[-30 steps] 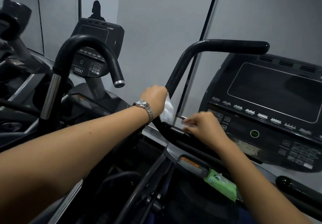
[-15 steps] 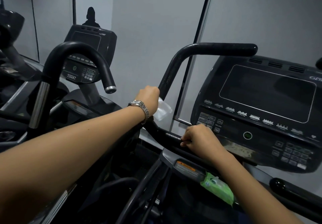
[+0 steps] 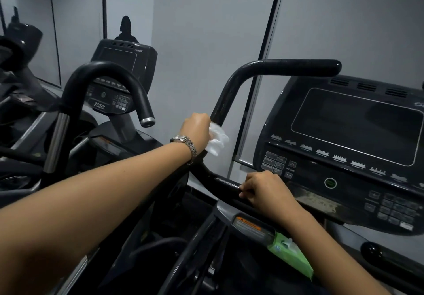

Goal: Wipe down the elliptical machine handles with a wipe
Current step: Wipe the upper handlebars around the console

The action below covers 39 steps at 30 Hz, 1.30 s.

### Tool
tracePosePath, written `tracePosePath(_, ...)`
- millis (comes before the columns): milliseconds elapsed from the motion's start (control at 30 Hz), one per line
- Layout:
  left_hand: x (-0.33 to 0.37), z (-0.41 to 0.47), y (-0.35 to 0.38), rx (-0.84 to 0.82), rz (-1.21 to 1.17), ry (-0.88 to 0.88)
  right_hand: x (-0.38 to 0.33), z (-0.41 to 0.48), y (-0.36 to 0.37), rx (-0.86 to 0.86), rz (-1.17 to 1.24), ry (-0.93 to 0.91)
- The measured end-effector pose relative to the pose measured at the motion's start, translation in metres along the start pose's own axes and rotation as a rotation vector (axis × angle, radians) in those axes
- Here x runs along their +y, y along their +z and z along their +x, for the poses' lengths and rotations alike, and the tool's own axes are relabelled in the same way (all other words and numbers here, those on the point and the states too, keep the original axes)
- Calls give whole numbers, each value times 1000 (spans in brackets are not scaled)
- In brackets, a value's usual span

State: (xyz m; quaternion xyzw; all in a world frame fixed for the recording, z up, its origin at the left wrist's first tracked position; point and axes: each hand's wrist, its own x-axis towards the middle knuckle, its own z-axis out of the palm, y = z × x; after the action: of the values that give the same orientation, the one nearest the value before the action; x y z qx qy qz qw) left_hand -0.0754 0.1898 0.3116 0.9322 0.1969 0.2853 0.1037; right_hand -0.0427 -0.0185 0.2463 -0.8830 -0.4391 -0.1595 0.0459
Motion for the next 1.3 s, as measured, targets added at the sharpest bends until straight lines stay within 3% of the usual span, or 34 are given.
tracePosePath(100, -8, 0, -1, -41, -44, -28, 0, 1, -2, 3, 2, -14)
tracePosePath(267, 10, 11, -7, 54, -270, -43, 1, 1, -1, 3, 4, -34)
tracePosePath(400, -3, 9, -3, -21, -227, -72, 4, 1, -1, 7, 14, -51)
tracePosePath(600, 5, 22, -5, 36, -434, -7, 7, 1, 5, 20, 24, -56)
tracePosePath(733, -4, 16, 1, -34, -400, -30, 8, 3, 5, 27, 19, -68)
tracePosePath(900, 11, 30, -7, 49, -348, 22, 9, 4, 7, 7, 17, -64)
tracePosePath(1100, 5, 16, -7, -56, -219, 21, 10, 6, 11, 7, 6, -37)
tracePosePath(1300, 27, 22, -13, 85, -189, 111, 11, 5, 12, -9, -8, -41)
